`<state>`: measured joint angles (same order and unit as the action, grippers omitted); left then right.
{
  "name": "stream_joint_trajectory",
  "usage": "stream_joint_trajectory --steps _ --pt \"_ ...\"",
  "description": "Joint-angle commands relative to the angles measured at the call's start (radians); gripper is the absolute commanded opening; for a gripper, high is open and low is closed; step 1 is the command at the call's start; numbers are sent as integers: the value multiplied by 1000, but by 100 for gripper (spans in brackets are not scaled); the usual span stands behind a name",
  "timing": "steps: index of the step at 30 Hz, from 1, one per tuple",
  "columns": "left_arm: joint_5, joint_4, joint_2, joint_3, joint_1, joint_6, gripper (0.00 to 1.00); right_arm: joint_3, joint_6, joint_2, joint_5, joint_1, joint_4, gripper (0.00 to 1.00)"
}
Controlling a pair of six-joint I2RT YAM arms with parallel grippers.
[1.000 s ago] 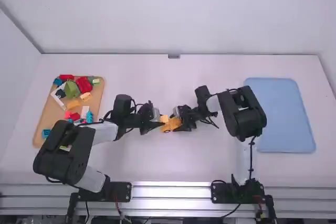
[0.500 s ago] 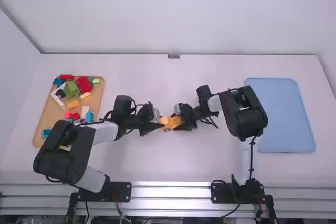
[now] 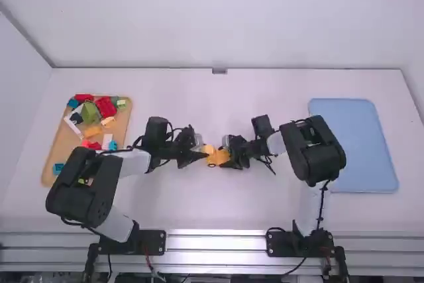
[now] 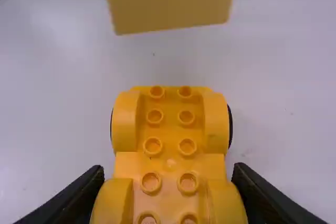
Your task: Assemble lego blocks to make yellow taxi
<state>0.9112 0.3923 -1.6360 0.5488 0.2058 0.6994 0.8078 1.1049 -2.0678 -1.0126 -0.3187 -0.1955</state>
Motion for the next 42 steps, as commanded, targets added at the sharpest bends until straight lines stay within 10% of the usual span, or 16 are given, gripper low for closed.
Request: stream_joint_trajectory --steps 1,24,42 --pt "14 -6 -14 15 10 4 2 -41 -53 33 47 -26 -54 53" --pt "20 -351 -203 224 11 401 2 -74 -163 32 71 -49 -161 74" --pt "40 -302 -216 185 23 404 2 -74 -159 32 71 -49 -161 55"
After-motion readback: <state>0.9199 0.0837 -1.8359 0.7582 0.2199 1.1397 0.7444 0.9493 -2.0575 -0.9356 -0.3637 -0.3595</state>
